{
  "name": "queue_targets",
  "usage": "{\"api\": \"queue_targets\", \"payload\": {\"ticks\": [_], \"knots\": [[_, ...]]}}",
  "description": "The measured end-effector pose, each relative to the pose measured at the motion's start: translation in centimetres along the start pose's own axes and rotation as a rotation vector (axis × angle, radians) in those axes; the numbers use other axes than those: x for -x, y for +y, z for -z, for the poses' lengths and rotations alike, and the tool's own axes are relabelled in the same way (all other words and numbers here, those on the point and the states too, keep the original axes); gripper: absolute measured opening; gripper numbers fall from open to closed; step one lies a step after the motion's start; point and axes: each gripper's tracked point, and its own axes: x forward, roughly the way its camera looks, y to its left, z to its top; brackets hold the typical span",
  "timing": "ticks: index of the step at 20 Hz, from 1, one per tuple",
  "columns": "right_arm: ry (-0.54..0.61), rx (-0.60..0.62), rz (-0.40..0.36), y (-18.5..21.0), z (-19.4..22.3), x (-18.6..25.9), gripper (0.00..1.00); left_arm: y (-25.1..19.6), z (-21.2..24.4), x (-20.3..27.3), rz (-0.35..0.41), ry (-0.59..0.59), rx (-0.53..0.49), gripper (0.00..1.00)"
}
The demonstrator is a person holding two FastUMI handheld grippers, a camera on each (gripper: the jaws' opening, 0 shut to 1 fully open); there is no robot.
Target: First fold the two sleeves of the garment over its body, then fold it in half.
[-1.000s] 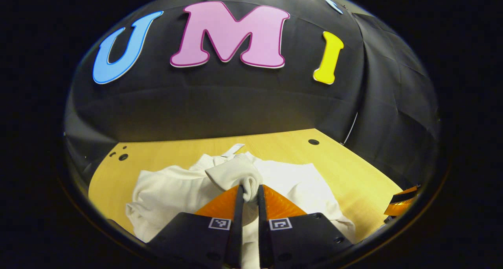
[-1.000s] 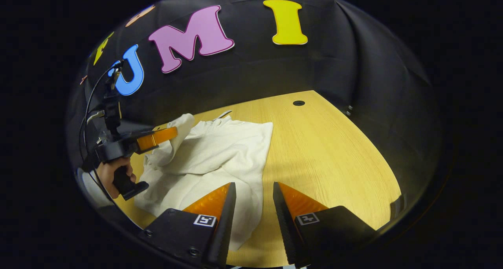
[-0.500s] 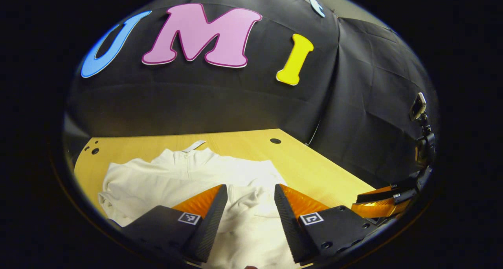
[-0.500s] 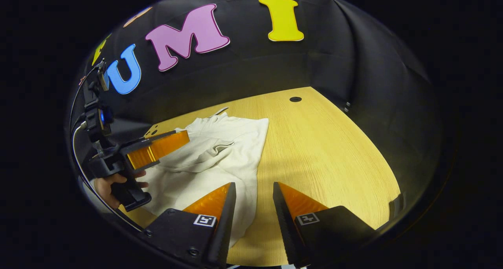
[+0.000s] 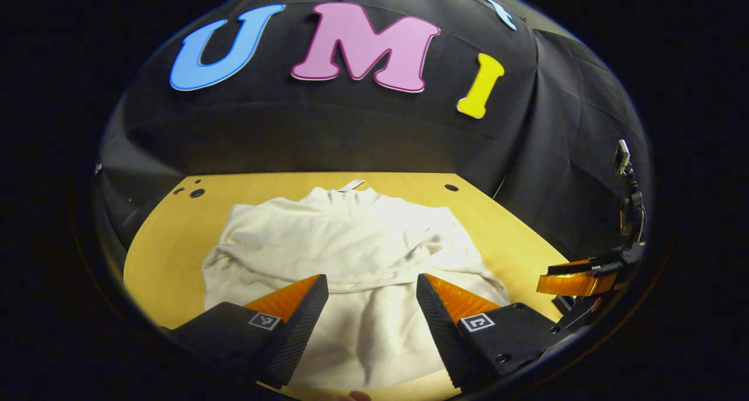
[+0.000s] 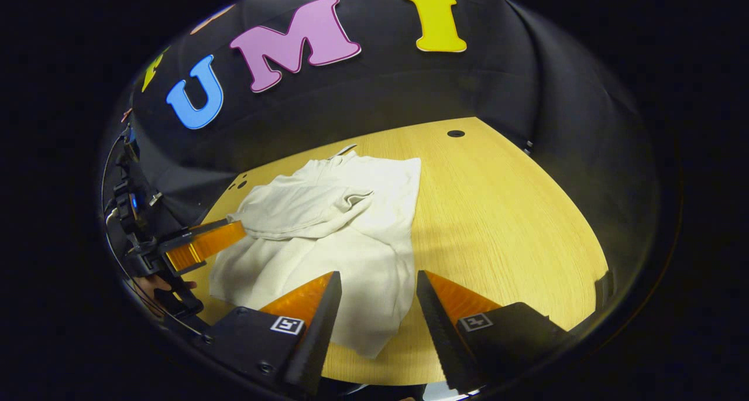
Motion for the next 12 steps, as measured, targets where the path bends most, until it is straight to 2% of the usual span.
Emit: {"api": "queue_targets", "payload": {"ticks": [1, 3, 9, 12], "knots": [[0.008, 0.007, 0.011, -0.3, 0.3, 0.2, 0.90, 1.3, 0.6, 0.9, -0.023, 0.010, 0.008, 0.96], [0.027, 0.004, 0.025, -0.3, 0.8, 0.4, 0.98, 4.0, 2.0, 2.8, -0.064, 0.032, 0.011, 0.96], [0.105, 0.028, 0.115, -1.4, 2.9, 1.2, 0.99, 10.9, 6.5, 7.0, -0.208, 0.104, 0.075, 0.96], [0.121, 0.027, 0.143, -1.4, 3.5, 1.5, 0.99, 12.7, 8.8, 7.6, -0.233, 0.154, 0.096, 0.95]]}}
